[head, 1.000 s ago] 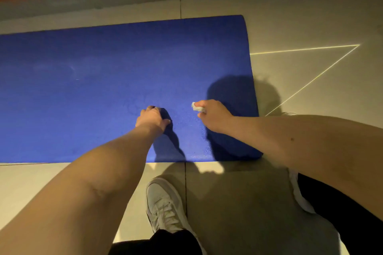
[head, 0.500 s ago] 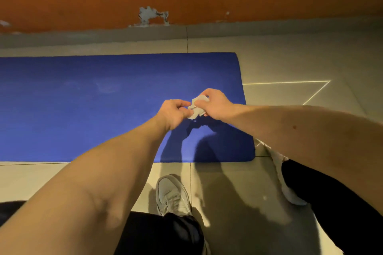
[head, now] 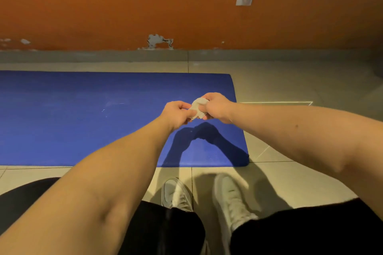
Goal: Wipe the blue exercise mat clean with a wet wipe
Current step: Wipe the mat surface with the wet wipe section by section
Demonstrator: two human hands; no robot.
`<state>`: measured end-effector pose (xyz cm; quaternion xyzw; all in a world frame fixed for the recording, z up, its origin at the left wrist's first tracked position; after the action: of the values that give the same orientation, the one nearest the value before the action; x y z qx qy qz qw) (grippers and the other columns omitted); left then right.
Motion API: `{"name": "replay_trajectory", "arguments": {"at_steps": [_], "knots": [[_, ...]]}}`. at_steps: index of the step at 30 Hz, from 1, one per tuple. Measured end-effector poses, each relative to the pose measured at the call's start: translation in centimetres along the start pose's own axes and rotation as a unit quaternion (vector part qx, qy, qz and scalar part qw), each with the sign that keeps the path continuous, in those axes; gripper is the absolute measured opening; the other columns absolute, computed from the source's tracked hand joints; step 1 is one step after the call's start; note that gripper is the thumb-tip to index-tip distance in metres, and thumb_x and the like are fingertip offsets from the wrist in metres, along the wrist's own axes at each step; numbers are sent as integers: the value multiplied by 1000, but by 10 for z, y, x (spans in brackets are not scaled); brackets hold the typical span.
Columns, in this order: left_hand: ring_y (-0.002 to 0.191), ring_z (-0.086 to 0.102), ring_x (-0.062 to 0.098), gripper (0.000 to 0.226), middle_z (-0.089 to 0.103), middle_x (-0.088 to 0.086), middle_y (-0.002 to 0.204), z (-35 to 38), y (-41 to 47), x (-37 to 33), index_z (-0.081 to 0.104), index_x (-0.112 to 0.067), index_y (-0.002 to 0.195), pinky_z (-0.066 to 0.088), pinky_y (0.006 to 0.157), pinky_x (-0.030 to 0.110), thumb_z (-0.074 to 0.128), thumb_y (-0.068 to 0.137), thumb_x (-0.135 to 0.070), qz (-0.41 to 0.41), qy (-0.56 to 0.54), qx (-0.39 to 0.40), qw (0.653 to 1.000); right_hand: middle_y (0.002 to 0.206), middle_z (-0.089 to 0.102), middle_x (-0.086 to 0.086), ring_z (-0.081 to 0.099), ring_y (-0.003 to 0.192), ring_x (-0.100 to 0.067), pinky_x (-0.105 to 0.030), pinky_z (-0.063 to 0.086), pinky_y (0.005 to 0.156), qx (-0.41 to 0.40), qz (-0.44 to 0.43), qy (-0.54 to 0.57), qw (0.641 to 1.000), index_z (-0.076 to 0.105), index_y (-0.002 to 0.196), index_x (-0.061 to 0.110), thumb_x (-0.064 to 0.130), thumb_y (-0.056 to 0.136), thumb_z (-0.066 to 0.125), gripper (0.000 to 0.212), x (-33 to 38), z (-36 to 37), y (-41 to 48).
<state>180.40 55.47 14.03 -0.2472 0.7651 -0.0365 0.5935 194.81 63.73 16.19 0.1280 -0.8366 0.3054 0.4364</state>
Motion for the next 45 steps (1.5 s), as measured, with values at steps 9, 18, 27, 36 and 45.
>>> {"name": "replay_trajectory", "arguments": {"at_steps": [9,18,27,36,45], "knots": [[67,57,21,14,68,10,79,18,-3,29,71,-1,94,54,67,34,75,87,-12,-16,68,-60,996,75,75,-15,60,49,-18,-27,46,51,-74,132,-5,988,67,99,3,12,93,65,11,-42,14,22],[57,48,14,18,68,4,70,47,28,116,75,-3,86,42,53,25,74,88,-21,-20,36,-33,999,101,75,-23,74,100,-35,-48,59,94,7,149,35,988,71,81,12,15,73,68,9,-112,74,72],[80,65,17,10,71,-5,86,40,55,191,72,-10,92,52,77,27,63,92,-13,-56,167,-36,984,94,63,-11,61,86,-33,-39,48,68,-139,48,-157,977,61,88,14,28,103,54,22,-170,90,101],[140,20,28,74,26,-2,150,-12,81,225,43,-25,142,45,98,49,73,81,-53,-157,489,-14,858,152,40,-13,32,144,-37,-40,37,105,-17,-98,-385,918,47,143,12,25,104,49,41,-213,127,93],[149,3,32,101,6,-2,162,-28,81,232,8,-38,159,44,102,53,67,81,-67,-194,505,40,840,167,-20,-19,-22,151,-45,-62,-5,122,45,-51,-470,880,-3,162,34,67,101,27,75,-225,126,97]]}}
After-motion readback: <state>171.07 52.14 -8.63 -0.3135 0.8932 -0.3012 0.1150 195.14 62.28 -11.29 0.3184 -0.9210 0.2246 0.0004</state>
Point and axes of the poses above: each hand's wrist, its own y-axis towards the middle knuckle, its own z-axis out of the palm, x = y × z, the point moved 3 cm from there along y, towards the middle knuckle
